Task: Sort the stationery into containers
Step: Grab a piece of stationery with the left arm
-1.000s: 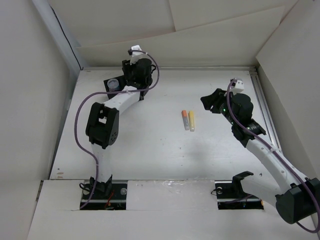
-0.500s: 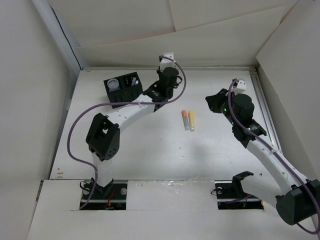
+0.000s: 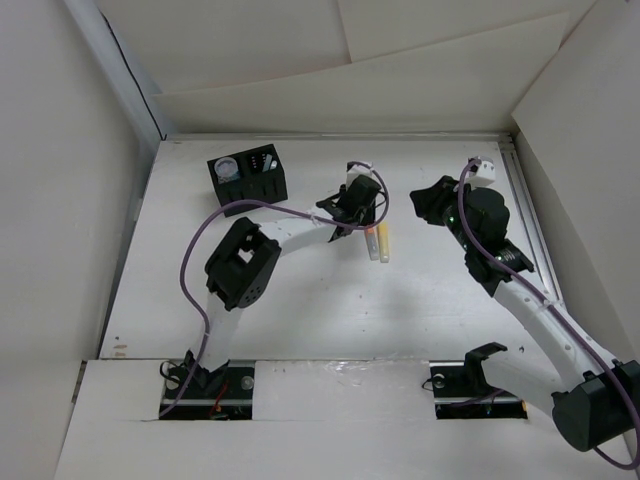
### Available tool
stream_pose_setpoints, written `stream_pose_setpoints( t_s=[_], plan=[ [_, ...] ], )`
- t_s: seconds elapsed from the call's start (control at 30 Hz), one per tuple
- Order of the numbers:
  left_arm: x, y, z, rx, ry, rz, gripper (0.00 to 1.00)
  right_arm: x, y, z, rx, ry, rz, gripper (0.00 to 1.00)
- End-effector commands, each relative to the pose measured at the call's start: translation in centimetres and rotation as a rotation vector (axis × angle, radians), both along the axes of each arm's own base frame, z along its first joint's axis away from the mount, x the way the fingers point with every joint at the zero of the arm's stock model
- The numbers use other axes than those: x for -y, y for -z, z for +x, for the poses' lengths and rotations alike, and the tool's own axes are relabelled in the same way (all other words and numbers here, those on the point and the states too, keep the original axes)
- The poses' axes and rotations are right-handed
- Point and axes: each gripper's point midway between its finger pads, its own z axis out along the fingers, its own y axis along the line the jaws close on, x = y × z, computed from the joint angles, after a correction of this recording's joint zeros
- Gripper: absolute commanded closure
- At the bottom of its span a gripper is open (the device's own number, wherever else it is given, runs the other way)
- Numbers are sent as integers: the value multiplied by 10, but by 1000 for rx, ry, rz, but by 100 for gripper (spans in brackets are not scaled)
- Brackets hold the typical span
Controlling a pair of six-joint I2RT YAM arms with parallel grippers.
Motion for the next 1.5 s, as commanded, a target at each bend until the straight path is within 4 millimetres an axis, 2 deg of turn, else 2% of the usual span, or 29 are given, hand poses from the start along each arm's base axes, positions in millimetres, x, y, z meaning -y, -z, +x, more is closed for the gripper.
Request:
stream_pose_setpoints(
  t_s=[0.0,0.1,0.13,0.23,0.33,0.37,0.57,0.73,0.97,1.03,1.1,1.17,1.2,1.27,1.47],
  plan=[
    [14,-6,-8,-9,19,-64,64,-2,-26,1,65,2,25,59],
    [18,7,-13,-26,30,-46,60,-4,-22,2,56,-7,23,58],
    [22,4,-14,-20,32,-44,59,-4,-22,2,56,-7,23,58],
    [24,15,-17,-35,33,-20,59,-6,-22,1,56,-16,24,56],
    [19,26,-14,-33,7,10,59,-6,-22,1,56,-17,24,56],
    [20,24,-15,-21,10,26,59,-6,-22,1,56,-17,24,56],
    [16,49,-13,-45,-9,80,59,-7,-26,-1,64,-29,29,56],
    [19,50,-6,-28,-16,90,61,-7,-26,-1,64,-29,29,56],
    [10,59,-3,-28,-28,163,73,-7,-26,-1,64,-29,29,56],
    [6,58,0,-14,-38,184,79,-7,-26,-1,64,-29,29,56],
    [6,58,0,-11,-31,192,79,-7,-26,-1,64,-29,29,56],
    [3,59,-1,-10,-33,211,72,-7,-26,-1,64,-29,29,56],
    [3,55,2,1,-41,209,72,-7,-26,-1,64,-29,29,56],
    [3,60,2,-5,-41,216,72,-7,-26,-1,64,-29,29,55],
    [-2,52,2,10,-55,218,88,-7,-26,-1,64,-29,29,39]
  ],
)
